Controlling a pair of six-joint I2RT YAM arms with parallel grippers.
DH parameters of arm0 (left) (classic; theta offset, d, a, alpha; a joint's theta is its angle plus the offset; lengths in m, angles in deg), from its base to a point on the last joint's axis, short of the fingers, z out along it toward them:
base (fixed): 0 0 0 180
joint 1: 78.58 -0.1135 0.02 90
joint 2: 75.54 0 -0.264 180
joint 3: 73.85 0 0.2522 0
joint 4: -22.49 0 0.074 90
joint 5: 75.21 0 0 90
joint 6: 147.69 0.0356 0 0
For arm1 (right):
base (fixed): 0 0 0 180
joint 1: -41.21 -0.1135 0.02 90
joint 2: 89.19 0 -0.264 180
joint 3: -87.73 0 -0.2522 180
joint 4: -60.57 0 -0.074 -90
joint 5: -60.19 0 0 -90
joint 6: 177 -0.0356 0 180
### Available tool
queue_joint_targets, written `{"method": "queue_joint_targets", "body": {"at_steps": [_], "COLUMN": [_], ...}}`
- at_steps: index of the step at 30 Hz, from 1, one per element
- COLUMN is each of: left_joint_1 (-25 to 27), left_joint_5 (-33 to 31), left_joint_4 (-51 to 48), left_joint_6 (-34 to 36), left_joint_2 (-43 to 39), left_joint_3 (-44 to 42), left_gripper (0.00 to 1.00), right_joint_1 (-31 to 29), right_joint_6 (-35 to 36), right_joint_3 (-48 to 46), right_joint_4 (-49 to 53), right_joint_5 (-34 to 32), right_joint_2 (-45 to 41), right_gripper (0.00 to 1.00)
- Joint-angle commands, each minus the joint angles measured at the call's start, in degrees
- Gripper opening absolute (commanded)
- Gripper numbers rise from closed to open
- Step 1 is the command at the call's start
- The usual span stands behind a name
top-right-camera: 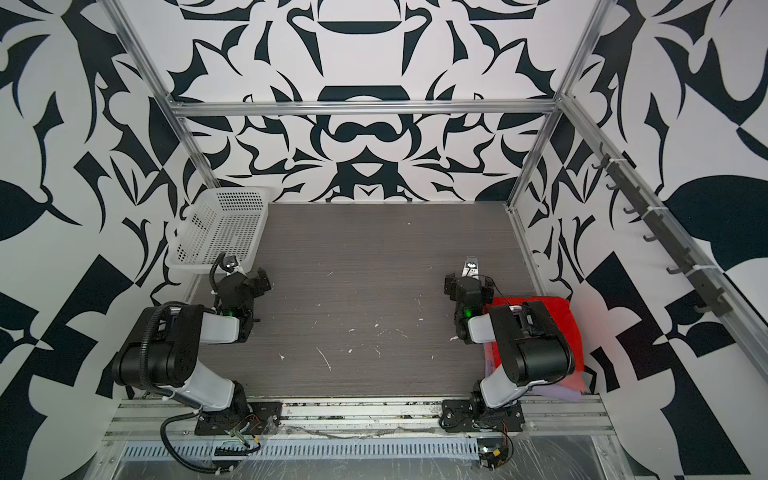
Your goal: Fold and stack the t-shirts
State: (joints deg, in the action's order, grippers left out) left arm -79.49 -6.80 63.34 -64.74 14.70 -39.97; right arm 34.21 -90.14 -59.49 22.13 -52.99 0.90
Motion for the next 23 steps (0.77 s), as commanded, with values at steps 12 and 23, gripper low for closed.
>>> {"method": "queue_joint_targets", "body": {"at_steps": [12, 23], "left_joint_1": [-0.2, -0.3], "left_joint_5": [0.8, 1.1], "left_joint_4": [1.6, 1.3], "left_joint_6": [-0.3, -0.3], "left_joint_2": [-0.4, -0.3], "left_joint_3": [0.2, 0.3], "left_gripper": [0.99, 0.99], "right_joint_1": [0.1, 0.4], "right_joint_6": [2.0, 1.8], "right_joint_3": [0.7, 0.5], "right_joint_4": [-1.7, -2.0], "right_joint_5": [3.6, 4.3], "right_joint_2": [-0.8, -0.9], "right_gripper": [1.00, 1.00]}}
